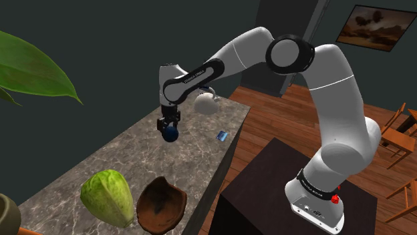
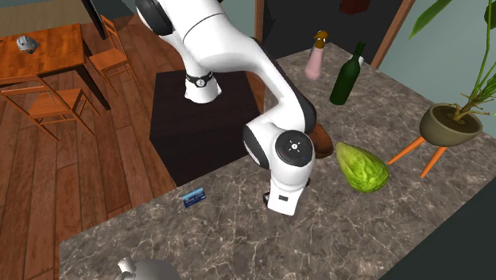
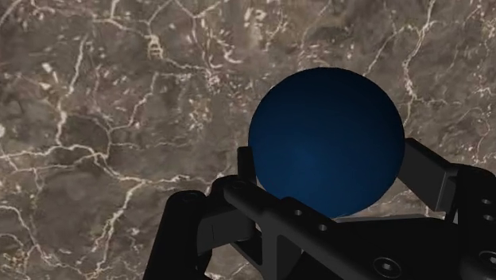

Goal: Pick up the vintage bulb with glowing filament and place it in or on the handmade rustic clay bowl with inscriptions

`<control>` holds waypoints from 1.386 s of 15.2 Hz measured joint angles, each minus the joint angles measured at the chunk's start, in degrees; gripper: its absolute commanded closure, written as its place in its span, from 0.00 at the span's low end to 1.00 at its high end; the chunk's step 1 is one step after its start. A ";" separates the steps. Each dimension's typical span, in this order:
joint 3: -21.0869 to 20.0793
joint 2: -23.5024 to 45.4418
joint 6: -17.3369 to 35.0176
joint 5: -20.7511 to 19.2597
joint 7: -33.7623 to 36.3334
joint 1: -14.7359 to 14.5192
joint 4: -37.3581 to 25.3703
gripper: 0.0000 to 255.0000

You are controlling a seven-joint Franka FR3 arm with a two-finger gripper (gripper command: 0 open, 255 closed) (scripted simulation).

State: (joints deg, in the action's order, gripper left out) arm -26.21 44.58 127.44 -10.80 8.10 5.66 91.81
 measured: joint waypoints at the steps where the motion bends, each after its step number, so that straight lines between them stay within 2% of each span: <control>1: -0.23 -0.82 -0.20 0.20 0.08 0.19 0.61 1.00; 18: -2.63 -8.16 -8.91 2.92 -0.33 1.83 -1.06 1.00; 21: -3.70 -10.96 -7.39 3.74 1.37 1.45 3.00 1.00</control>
State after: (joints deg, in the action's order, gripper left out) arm -29.90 33.62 120.05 -7.06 9.47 7.11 94.81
